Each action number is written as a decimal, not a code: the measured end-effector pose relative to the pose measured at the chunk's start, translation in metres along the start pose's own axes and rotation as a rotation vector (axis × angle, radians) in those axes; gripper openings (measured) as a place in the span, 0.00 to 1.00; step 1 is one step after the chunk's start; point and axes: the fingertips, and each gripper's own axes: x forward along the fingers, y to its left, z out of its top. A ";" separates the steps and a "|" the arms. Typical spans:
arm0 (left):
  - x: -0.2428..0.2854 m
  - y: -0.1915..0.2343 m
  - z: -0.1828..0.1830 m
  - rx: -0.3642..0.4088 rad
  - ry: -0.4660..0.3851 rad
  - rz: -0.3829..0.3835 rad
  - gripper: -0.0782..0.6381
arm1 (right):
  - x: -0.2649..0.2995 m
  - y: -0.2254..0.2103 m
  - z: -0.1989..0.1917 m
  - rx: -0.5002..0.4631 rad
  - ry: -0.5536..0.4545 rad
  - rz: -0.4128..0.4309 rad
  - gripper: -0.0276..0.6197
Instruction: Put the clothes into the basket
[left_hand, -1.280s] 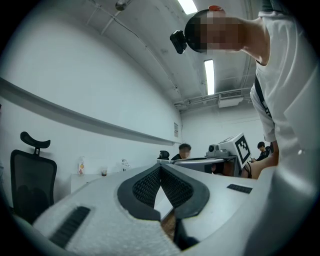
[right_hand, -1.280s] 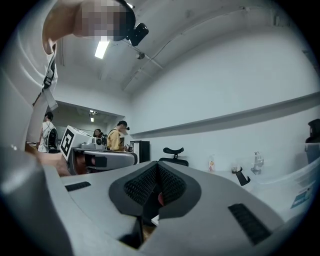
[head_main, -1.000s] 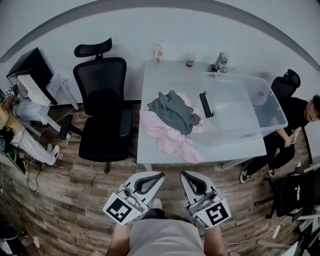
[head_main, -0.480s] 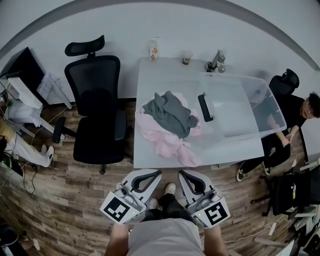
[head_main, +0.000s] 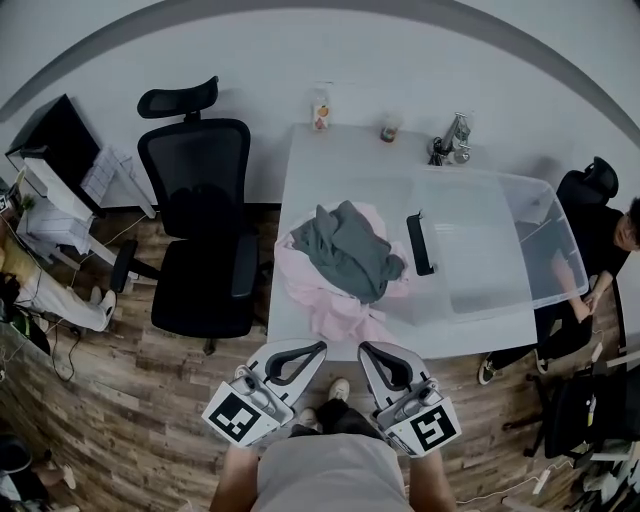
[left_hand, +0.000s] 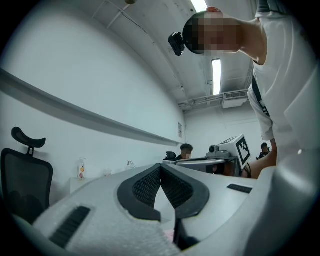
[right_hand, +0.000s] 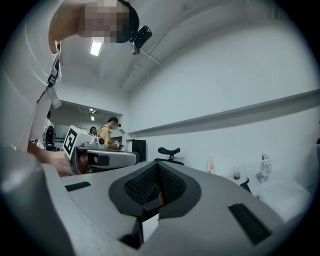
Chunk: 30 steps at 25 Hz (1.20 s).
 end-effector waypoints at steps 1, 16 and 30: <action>0.006 0.004 -0.001 -0.001 0.002 0.006 0.12 | 0.002 -0.006 -0.001 0.002 0.000 0.006 0.05; 0.061 0.044 0.000 0.006 0.025 0.110 0.12 | 0.036 -0.080 0.003 0.035 -0.024 0.080 0.05; 0.103 0.110 -0.016 -0.018 0.043 0.047 0.12 | 0.090 -0.130 -0.025 0.031 0.054 0.018 0.05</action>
